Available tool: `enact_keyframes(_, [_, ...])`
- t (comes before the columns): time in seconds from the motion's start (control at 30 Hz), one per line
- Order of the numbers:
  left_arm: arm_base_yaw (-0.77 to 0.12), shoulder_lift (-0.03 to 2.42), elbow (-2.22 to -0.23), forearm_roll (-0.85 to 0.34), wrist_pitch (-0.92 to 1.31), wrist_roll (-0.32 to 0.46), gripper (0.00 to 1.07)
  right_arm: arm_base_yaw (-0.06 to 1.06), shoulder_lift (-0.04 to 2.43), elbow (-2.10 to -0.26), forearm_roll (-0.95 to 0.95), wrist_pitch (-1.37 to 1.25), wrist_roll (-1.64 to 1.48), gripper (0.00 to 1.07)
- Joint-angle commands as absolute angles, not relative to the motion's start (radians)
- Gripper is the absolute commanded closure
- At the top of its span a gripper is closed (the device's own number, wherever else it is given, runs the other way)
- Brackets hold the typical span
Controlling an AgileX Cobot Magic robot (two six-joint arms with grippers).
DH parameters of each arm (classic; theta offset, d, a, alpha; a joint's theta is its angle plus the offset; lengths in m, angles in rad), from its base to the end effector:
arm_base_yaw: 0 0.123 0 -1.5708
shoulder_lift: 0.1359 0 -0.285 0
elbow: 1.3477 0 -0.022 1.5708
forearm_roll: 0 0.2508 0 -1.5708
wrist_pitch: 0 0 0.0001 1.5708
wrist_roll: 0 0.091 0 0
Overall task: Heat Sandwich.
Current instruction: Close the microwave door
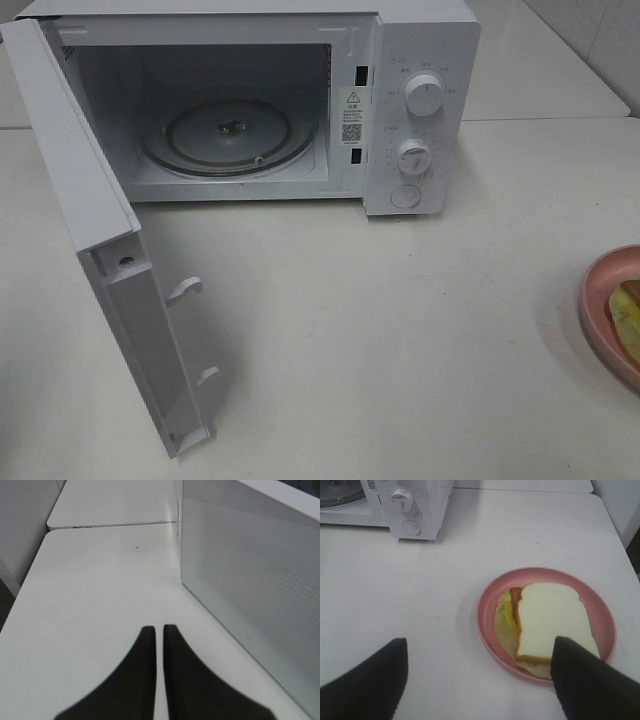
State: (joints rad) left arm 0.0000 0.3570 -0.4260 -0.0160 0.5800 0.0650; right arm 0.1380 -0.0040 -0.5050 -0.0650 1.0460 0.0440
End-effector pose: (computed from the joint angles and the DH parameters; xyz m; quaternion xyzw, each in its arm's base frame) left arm 0.0762 -0.0008 0.2811 0.0241 0.8396 0.0103 0.5425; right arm -0.0048 -0.0058 0.2800 -0.0386 0.8457 0.0159 0.5321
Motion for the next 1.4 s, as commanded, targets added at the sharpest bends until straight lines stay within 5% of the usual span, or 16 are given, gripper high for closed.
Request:
enact_keyframes(0.03, [-0.003,0.420,-0.361,-0.006,0.401,0.058,1.07,0.132,-0.031,-0.505,-0.065,1.037,0.038,0.31])
enact_keyframes(0.47, [-0.003,0.697,-0.142,0.000,-0.361,0.057,1.07,0.132,-0.031,-0.505,-0.065,1.037,0.038,0.31])
enact_keyframes(0.73, [-0.003,0.917,-0.144,0.000,-0.555,0.048,1.07,0.132,-0.031,-0.505,-0.065,1.037,0.038,0.31])
enact_keyframes(1.4, [-0.003,1.337,-0.233,0.379,-0.964,-0.235,1.07,0.132,-0.031,-0.505,-0.065,1.037,0.038,0.31])
